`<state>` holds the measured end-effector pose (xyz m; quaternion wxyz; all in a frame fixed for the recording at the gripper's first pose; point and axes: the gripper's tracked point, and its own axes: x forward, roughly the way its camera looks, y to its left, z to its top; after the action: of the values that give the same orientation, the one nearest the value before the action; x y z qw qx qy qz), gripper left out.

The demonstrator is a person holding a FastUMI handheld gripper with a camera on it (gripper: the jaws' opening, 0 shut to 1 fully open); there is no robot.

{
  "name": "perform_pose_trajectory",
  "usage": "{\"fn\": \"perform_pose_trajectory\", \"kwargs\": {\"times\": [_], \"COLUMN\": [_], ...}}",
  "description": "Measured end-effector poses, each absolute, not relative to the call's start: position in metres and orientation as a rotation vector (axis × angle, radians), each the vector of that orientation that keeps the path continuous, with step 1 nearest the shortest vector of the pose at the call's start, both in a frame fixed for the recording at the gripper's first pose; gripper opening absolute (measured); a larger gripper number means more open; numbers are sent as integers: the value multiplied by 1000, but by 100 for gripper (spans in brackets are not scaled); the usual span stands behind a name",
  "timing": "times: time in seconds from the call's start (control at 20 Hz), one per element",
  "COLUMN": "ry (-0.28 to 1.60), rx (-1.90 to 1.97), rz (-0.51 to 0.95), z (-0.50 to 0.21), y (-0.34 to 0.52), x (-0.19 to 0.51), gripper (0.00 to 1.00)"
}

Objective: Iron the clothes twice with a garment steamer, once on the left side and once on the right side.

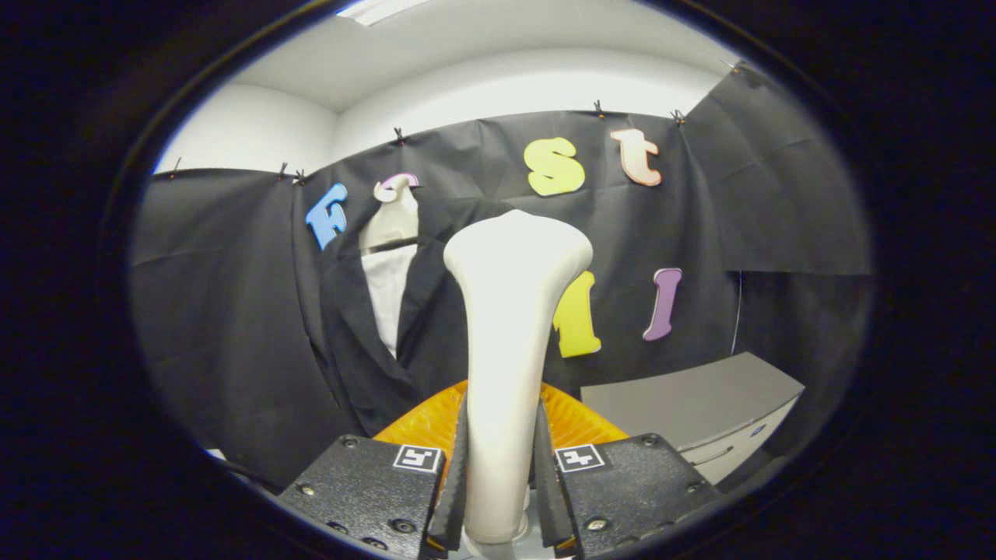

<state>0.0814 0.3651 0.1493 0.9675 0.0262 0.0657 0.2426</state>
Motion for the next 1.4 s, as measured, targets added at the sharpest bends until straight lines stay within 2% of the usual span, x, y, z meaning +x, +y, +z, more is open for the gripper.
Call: {"fn": "perform_pose_trajectory", "kwargs": {"times": [0.6, 1.05, 1.4], "ry": [-73, -31, -29], "rx": [13, 3, 1], "rz": [547, 522, 542], "z": [199, 166, 136], "y": [437, 446, 439], "x": [125, 167, 150], "gripper": [40, 40, 40]}}
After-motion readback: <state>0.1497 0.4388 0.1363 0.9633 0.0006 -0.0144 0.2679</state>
